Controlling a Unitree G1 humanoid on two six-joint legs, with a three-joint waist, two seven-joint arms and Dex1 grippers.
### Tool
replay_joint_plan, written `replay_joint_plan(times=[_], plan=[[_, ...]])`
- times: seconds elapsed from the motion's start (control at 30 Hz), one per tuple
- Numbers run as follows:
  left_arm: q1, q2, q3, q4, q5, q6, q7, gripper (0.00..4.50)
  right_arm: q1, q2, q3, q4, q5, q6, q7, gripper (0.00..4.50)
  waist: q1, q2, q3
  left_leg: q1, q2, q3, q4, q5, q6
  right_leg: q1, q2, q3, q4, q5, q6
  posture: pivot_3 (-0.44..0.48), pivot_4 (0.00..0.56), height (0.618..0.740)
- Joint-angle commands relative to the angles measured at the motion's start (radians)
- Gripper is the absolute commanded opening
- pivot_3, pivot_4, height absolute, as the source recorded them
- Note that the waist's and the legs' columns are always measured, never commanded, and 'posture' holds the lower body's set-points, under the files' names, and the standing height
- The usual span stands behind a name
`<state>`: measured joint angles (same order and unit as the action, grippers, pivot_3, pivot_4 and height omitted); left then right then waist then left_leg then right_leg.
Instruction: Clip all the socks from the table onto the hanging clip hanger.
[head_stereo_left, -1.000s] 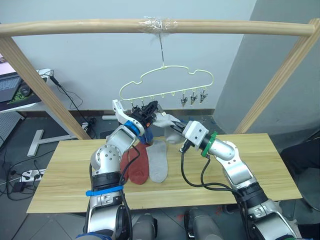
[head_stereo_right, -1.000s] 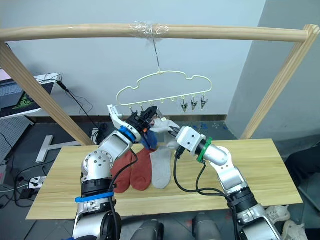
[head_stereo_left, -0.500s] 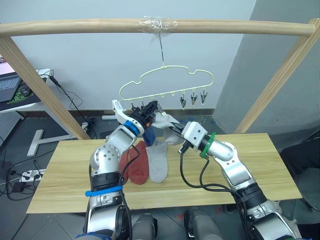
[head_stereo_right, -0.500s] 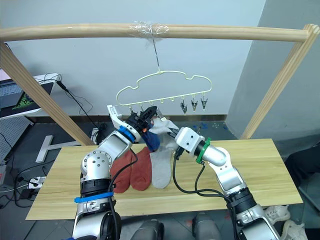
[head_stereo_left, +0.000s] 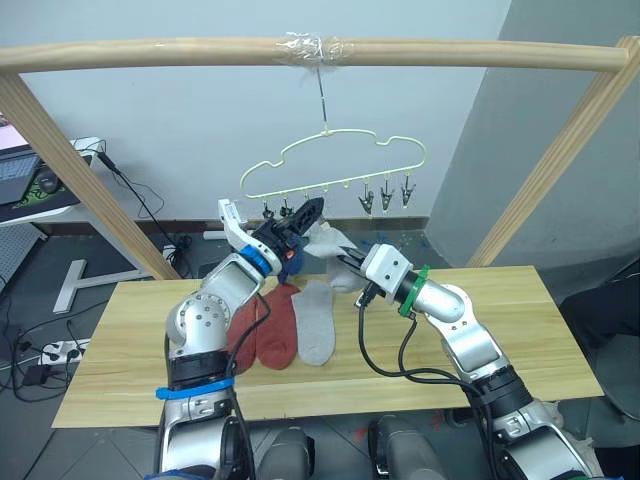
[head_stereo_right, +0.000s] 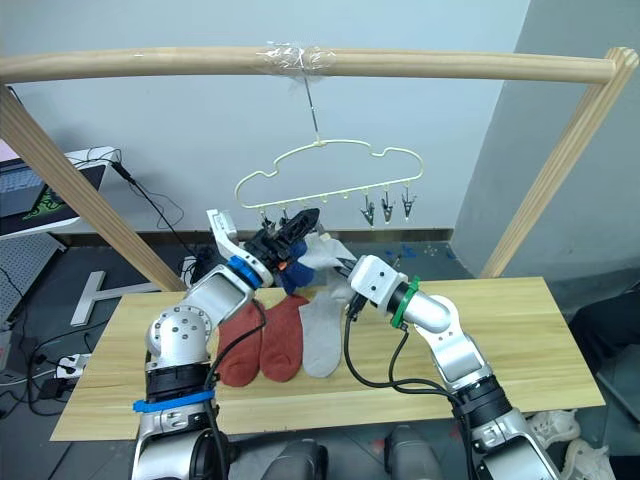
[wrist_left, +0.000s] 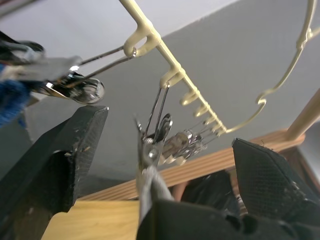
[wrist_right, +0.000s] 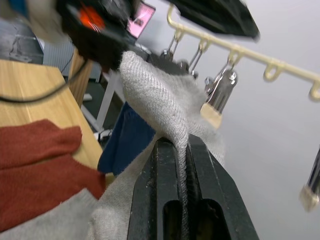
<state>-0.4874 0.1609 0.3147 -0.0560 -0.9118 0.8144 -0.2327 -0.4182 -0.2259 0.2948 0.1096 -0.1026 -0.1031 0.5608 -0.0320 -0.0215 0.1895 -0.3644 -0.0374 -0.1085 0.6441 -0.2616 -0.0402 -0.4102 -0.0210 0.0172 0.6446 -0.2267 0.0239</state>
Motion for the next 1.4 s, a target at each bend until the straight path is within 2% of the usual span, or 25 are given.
replay_joint_plan(times=[0.03,0.17,0.37,0.47,0.5,0.63,0.73,0.8,0.9,1.23,1.33,1.37,1.4], plan=[[0.007,0.022,0.005,-0.067,-0.036,0.019,-0.014,4.46,-0.003,0.012,-0.01,-0.011,0.011,0.021,-0.011,0.0,0.002,0.0,0.0,0.0,0.0,0.0,0.0,0.0,0.0,0.0,0.0,0.0,0.0,0.0,0.0,-0.012,0.172,0.74],[0.071,0.102,-0.027,-0.152,-0.012,0.048,-0.05,4.5,0.001,0.015,-0.013,-0.011,0.039,0.055,0.018,1.1,0.001,0.0,0.0,0.0,0.0,-0.001,0.0,-0.002,0.003,0.0,0.0,0.001,0.0,0.0,0.0,-0.012,0.172,0.74],[0.135,0.201,-0.084,-0.231,0.052,0.02,-0.109,4.5,0.082,-0.032,-0.013,-0.087,0.1,0.129,0.1,3.27,0.006,0.0,0.0,-0.001,0.0,-0.002,-0.001,-0.002,0.003,0.0,0.0,0.001,-0.001,-0.001,-0.001,0.005,0.175,0.74],[0.177,0.246,-0.169,-0.248,0.18,-0.077,-0.166,4.5,0.106,-0.033,-0.042,-0.129,0.099,0.176,0.059,4.31,0.006,0.001,0.001,-0.001,0.0,-0.002,-0.001,-0.002,0.003,0.0,-0.001,0.001,0.0,-0.001,-0.001,0.005,0.175,0.74],[0.19,0.259,-0.196,-0.252,0.216,-0.107,-0.187,4.5,0.11,-0.032,-0.05,-0.139,0.093,0.187,0.039,4.47,0.006,0.001,0.001,-0.001,0.0,-0.002,-0.001,-0.002,0.003,0.0,-0.001,0.001,0.0,-0.001,-0.002,0.005,0.175,0.74],[0.219,0.268,-0.247,-0.252,0.324,-0.22,-0.215,4.5,0.128,0.009,-0.103,-0.233,0.158,0.352,-0.013,4.47,0.006,0.001,0.001,-0.001,0.0,-0.003,-0.001,-0.002,0.003,-0.001,-0.001,0.002,0.0,-0.001,-0.002,0.006,0.179,0.74],[0.216,0.294,-0.301,-0.227,0.454,-0.352,-0.251,4.5,0.135,0.073,-0.174,-0.327,0.214,0.485,-0.102,4.47,0.006,0.001,0.001,-0.001,0.001,-0.004,-0.002,-0.002,0.003,-0.001,-0.001,0.001,0.0,-0.002,-0.003,0.006,0.179,0.74],[0.198,0.288,-0.303,-0.211,0.478,-0.395,-0.263,4.5,0.125,0.105,-0.202,-0.374,0.225,0.536,-0.156,4.11,0.007,0.003,0.002,-0.002,0.002,-0.004,-0.003,-0.002,0.003,-0.002,-0.001,0.001,0.0,-0.002,-0.004,0.001,0.18,0.74],[0.177,0.279,-0.3,-0.179,0.502,-0.437,-0.28,4.5,0.107,0.107,-0.185,-0.393,0.188,0.553,-0.199,3.19,0.006,0.003,0.002,-0.002,0.001,-0.004,-0.003,-0.002,0.003,-0.003,-0.001,0.001,-0.001,-0.002,-0.004,-0.007,0.181,0.74],[0.149,0.254,-0.312,-0.129,0.557,-0.513,-0.314,4.5,0.055,0.129,-0.18,-0.307,0.165,0.493,-0.264,3.19,0.002,0.003,0.002,-0.003,0.001,-0.001,-0.004,-0.002,0.003,-0.005,-0.001,0.0,0.0,-0.002,-0.003,-0.016,0.175,0.74],[0.147,0.239,-0.306,-0.137,0.554,-0.507,-0.307,4.5,0.037,0.134,-0.177,-0.284,0.154,0.479,-0.282,2.58,0.002,0.003,0.002,-0.003,0.001,-0.001,-0.004,-0.002,0.003,-0.005,-0.001,0.0,0.0,-0.002,-0.003,-0.009,0.174,0.74],[0.149,0.236,-0.303,-0.144,0.552,-0.505,-0.306,4.5,0.028,0.138,-0.177,-0.278,0.151,0.477,-0.29,2.25,0.002,0.003,0.002,-0.003,0.001,-0.001,-0.004,-0.002,0.003,-0.005,-0.001,0.0,0.0,-0.002,-0.003,-0.009,0.174,0.74],[0.151,0.235,-0.301,-0.148,0.552,-0.504,-0.307,4.5,0.022,0.141,-0.177,-0.274,0.151,0.476,-0.296,2.25,0.002,0.003,0.002,-0.003,0.001,-0.001,-0.004,-0.002,0.003,-0.005,-0.001,0.0,0.0,-0.002,-0.003,-0.009,0.174,0.74]])
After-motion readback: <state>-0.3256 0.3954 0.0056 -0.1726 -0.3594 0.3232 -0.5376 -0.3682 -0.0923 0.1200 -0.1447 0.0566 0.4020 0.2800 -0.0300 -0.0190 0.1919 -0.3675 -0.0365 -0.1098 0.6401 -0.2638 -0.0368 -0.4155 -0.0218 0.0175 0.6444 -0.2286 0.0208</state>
